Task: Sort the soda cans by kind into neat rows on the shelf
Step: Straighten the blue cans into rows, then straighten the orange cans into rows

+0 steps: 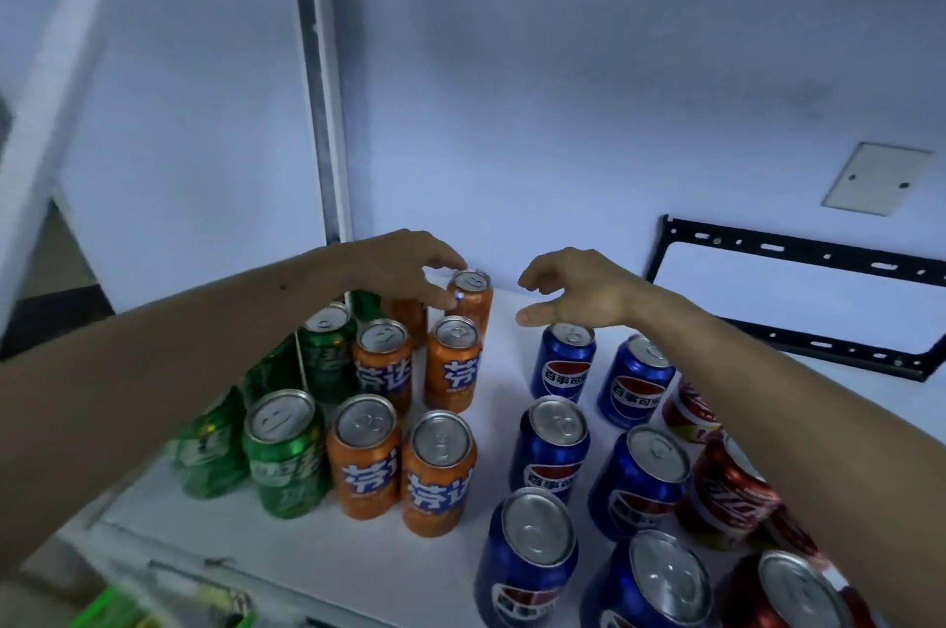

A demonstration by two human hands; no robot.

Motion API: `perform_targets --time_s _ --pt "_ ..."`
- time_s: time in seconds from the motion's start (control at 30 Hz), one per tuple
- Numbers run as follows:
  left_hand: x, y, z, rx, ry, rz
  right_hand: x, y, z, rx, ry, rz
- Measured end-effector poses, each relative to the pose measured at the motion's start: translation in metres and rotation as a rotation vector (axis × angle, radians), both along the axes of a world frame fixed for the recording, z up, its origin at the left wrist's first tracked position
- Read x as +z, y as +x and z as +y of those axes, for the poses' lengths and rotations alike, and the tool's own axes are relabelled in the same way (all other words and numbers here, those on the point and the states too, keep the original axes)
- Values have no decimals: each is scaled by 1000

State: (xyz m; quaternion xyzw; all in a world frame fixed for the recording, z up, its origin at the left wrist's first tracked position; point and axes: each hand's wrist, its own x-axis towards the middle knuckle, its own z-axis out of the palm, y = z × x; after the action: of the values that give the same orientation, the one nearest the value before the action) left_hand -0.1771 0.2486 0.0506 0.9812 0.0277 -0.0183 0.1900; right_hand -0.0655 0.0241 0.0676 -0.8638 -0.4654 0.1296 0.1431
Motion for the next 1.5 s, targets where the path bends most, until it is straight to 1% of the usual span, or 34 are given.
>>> perform_targets --time_s 0.17,0.33,0.47,0.63,0.7,0.8,0.87,0.97,1.07,1.1,1.2,1.27,1.33,1.4,1.43,1.47,1.5 --pt "-1 -10 46 72 -7 -38 -1 -12 40 -25 -6 -16" --pt "-6 2 74 14 26 29 -15 -6 72 -126 0 6" --pt "-19 20 82 -7 115 66 -36 5 93 -213 26 2" --pt "-36 40 80 -15 227 88 -62 17 119 -274 -62 -55" --pt "-40 44 78 -13 240 71 -67 20 124 -273 -50 -70" --pt "-38 50 80 -53 149 60 -63 29 122 -226 -41 -42" --pt "-35 52 82 -97 71 83 -57 36 117 -187 -81 -4" --pt "-34 54 82 -141 8 128 -54 44 110 -172 -103 75" --pt "-36 57 82 -82 -26 127 -56 45 111 -210 -72 164" --pt "-37 58 82 -44 -12 111 -57 44 113 -236 -75 147" --pt "-40 59 79 25 69 68 -62 38 119 -326 -112 -36" --pt "-41 60 78 21 43 61 -63 35 120 -328 -83 -72" --pt "-41 60 76 9 28 62 -59 38 118 -266 -92 -16" --pt "-40 60 75 5 27 61 -52 40 114 -220 -80 152" --pt "-40 60 74 4 27 62 -50 40 112 -230 -43 248" --pt "-41 61 74 2 28 63 -48 41 111 -251 -5 292" --pt "-41 61 74 -2 31 64 -49 40 111 -279 15 274"
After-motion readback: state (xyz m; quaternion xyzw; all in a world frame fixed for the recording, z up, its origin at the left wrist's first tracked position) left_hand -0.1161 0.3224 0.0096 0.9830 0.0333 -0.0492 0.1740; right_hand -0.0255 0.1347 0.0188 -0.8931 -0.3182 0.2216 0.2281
